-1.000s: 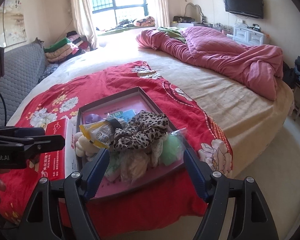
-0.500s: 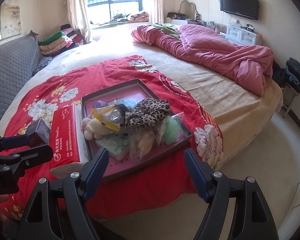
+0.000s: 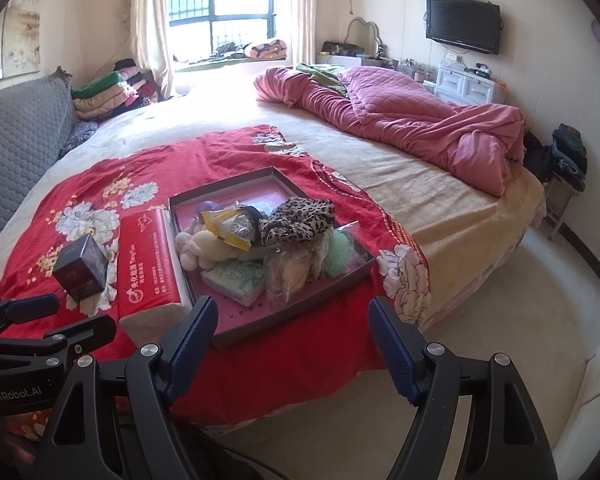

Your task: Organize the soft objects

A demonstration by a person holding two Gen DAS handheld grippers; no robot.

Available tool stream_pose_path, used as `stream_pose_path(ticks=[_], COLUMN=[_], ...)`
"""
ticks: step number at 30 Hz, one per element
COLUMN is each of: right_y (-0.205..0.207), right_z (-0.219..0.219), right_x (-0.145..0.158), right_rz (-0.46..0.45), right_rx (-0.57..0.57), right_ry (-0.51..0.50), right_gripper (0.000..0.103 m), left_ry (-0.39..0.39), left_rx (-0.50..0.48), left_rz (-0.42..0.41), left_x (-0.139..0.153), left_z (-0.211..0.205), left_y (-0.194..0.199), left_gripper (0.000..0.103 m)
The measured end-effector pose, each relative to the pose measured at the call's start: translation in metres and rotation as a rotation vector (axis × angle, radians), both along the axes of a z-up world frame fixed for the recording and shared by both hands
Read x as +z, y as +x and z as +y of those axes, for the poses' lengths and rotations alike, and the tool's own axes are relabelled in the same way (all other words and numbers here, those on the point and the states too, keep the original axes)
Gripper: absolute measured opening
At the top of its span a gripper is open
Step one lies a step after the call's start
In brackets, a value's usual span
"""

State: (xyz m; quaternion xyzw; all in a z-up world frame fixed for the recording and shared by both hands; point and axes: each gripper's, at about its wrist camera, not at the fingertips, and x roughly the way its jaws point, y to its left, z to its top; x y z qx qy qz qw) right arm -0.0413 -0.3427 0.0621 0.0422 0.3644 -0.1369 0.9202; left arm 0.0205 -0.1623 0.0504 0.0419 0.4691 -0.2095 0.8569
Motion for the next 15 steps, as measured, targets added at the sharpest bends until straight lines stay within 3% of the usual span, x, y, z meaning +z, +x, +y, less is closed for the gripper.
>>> stream_pose_path(ticks=[15], right_y=[-0.009], right_z=[0.015], right_x=[-0.019], right_rz=[0.04], right_rx=[-0.02], right_ry=[0.037], right_gripper=[0.079], left_ry=[-0.005], left_rx=[0.024], left_rz=[0.004], left_x=[-0.006], left_z=[0.012], left_y=[-0.004], left_gripper=[0.088])
